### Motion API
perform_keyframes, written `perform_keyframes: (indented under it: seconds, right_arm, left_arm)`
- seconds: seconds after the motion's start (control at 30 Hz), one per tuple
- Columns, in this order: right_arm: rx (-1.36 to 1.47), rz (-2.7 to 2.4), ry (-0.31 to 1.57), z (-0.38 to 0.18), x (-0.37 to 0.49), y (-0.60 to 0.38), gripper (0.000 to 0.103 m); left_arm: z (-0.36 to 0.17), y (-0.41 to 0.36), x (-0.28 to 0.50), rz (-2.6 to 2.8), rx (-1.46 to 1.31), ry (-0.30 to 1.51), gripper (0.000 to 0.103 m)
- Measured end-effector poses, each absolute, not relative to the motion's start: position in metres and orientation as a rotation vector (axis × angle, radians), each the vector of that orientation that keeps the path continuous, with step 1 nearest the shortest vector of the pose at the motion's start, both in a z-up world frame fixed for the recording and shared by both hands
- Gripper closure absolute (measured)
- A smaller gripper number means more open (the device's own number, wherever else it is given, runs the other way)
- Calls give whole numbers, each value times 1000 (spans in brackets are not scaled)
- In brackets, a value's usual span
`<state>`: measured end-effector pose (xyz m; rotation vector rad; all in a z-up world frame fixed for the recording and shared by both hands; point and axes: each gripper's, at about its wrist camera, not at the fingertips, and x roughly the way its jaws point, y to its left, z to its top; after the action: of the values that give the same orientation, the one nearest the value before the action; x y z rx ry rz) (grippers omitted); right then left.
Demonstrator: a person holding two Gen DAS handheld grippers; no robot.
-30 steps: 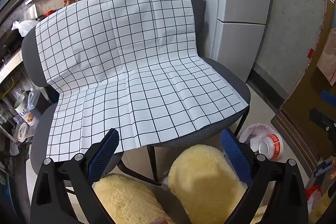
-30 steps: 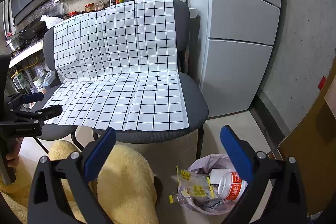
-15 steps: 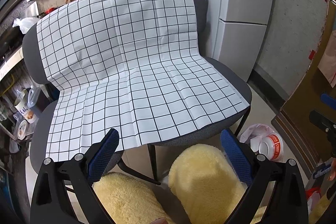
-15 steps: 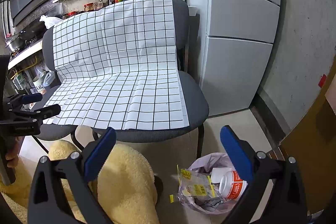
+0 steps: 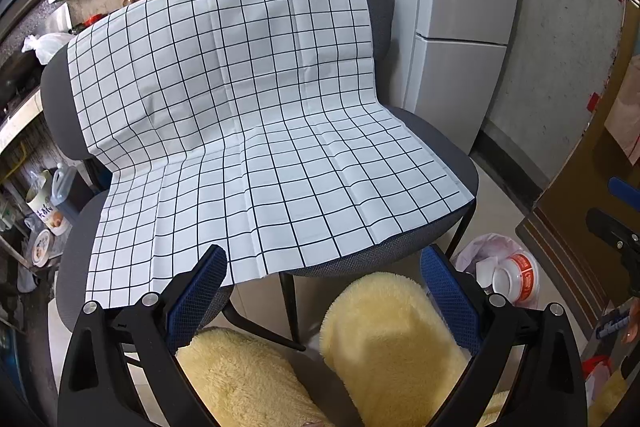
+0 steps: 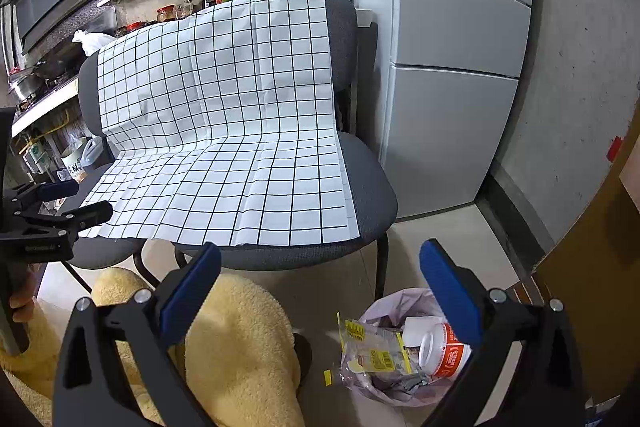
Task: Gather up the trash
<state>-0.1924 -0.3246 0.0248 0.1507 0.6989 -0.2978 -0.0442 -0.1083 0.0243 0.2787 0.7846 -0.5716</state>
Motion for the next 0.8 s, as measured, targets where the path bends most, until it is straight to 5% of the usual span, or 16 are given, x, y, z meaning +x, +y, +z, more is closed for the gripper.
perform_keyframes:
  seconds: [0.8]
  right_arm:
    - [176, -278, 733, 11, -174, -330, 6]
  left_arm:
    - [2, -110, -25, -574, 276, 842, 7]
